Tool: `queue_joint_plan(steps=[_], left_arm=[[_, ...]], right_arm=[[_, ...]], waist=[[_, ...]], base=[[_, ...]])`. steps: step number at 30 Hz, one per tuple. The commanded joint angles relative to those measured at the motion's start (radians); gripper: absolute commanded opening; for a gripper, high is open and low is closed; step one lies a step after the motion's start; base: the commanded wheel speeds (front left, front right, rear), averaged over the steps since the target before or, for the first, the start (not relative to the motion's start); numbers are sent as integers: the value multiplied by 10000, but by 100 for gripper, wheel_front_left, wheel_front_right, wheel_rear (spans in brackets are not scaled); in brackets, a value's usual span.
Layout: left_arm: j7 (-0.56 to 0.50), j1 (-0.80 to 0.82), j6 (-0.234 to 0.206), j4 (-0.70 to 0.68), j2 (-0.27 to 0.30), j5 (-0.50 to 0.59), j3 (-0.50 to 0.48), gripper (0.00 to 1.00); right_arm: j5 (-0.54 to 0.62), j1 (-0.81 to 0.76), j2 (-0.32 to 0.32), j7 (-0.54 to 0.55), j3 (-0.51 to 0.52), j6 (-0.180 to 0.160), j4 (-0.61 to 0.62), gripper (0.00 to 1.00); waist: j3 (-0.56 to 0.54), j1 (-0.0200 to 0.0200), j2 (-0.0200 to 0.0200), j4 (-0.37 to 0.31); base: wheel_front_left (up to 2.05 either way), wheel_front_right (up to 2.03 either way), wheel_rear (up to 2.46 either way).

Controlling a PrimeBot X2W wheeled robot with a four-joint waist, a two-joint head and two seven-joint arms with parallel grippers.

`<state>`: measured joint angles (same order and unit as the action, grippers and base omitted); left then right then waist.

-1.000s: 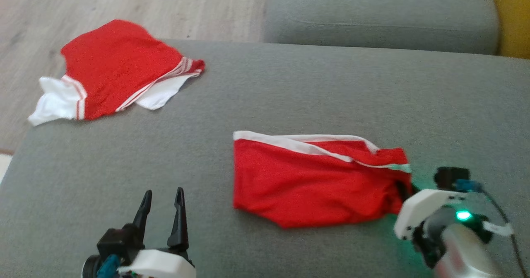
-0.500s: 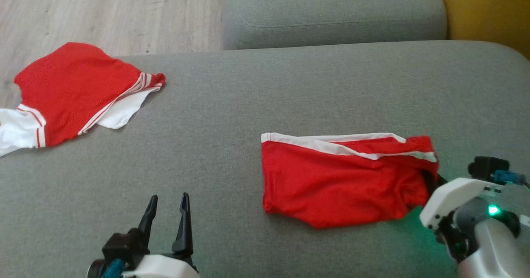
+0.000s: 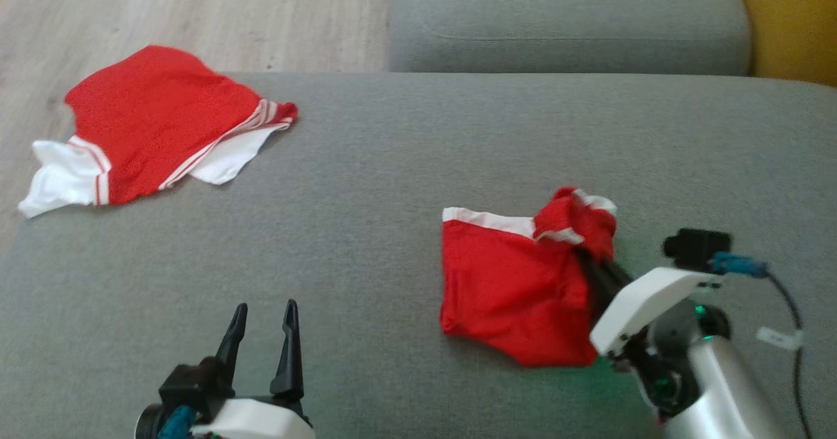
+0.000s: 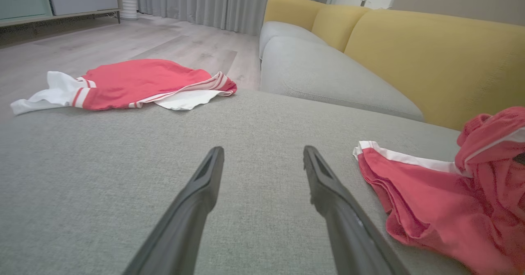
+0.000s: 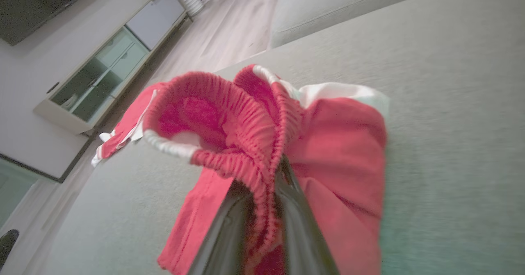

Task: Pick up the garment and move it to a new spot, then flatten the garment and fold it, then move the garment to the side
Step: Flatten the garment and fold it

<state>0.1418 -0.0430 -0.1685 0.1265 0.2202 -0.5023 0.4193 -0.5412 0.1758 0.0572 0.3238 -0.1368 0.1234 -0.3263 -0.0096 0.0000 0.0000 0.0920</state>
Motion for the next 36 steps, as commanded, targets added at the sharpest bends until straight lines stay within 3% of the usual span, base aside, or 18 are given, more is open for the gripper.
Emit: queue_joint_plan(steps=[1,11,12,13,14,24,31,36], left_arm=[[35,628,-66,-332,151,-55,-318,100],[64,704,-7,-235,116,-107,-193,100],[83,712,-2,-195,106,-125,-183,100],[93,716,-5,-175,103,-130,-179,100],[101,724,-7,-159,99,-134,-173,100],[248,715,-118,-96,72,-222,-230,100],[256,698,-147,-124,101,-253,-220,100],[302,707,-181,-156,121,-279,-242,100]], right_arm=[[-253,517,-65,-230,-498,73,184,0],[-264,1527,-68,-1368,-1739,73,-2030,1],[-264,1747,-69,-1583,-1941,73,-2413,17],[-244,1860,-69,-1671,-2067,73,-2583,49],[-261,1967,-69,-1765,-2203,73,-2708,99],[140,2293,-69,-2522,-3451,73,-2207,100],[1037,1857,-70,-2454,-2809,73,-1757,100],[1820,1370,-70,-2755,-1777,73,-1134,100]], waist=[[38,0,0,249],[145,0,0,975],[158,0,0,1044],[165,0,0,1065],[173,0,0,1083],[50,0,0,782],[-52,0,0,470],[-71,0,0,295]], base=[[0,0,0],[0,0,0],[0,0,0],[0,0,0],[0,0,0],[0,0,0],[0,0,0],[0,0,0]])
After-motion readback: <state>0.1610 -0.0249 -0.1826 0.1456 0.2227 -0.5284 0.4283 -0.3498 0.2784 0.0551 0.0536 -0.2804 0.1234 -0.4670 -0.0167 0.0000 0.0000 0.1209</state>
